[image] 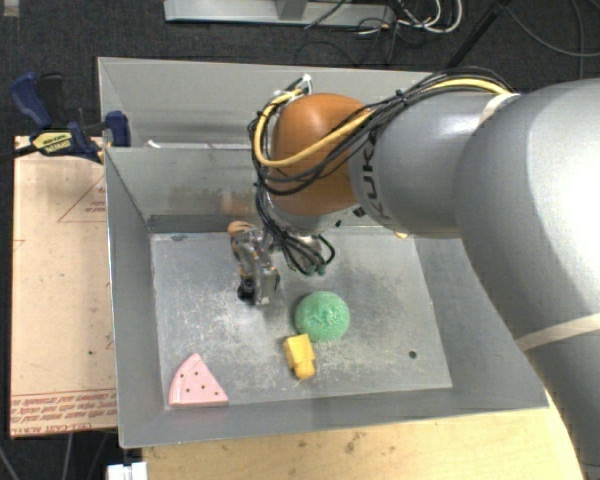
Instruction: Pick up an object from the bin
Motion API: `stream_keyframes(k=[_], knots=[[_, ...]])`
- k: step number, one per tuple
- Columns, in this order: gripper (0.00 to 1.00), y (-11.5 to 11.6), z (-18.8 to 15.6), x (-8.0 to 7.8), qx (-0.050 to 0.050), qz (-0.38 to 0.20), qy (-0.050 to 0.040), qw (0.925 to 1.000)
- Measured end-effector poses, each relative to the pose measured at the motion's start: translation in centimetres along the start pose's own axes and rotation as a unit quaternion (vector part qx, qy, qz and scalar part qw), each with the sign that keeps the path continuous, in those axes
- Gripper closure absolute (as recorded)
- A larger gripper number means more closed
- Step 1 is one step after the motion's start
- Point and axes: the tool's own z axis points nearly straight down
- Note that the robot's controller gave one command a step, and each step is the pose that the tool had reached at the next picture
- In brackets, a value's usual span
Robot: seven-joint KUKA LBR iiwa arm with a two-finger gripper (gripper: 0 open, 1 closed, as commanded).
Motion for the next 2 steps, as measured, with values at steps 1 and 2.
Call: stream_keyframes(k=[1, 2], knots=[[1.00, 0.00, -0.16, 0.01, 0.000, 0.000, 0.0017, 1.0000], [1.00, 0.00, -0.62, 0.05, 0.001, 0.000, 0.0051, 1.0000]])
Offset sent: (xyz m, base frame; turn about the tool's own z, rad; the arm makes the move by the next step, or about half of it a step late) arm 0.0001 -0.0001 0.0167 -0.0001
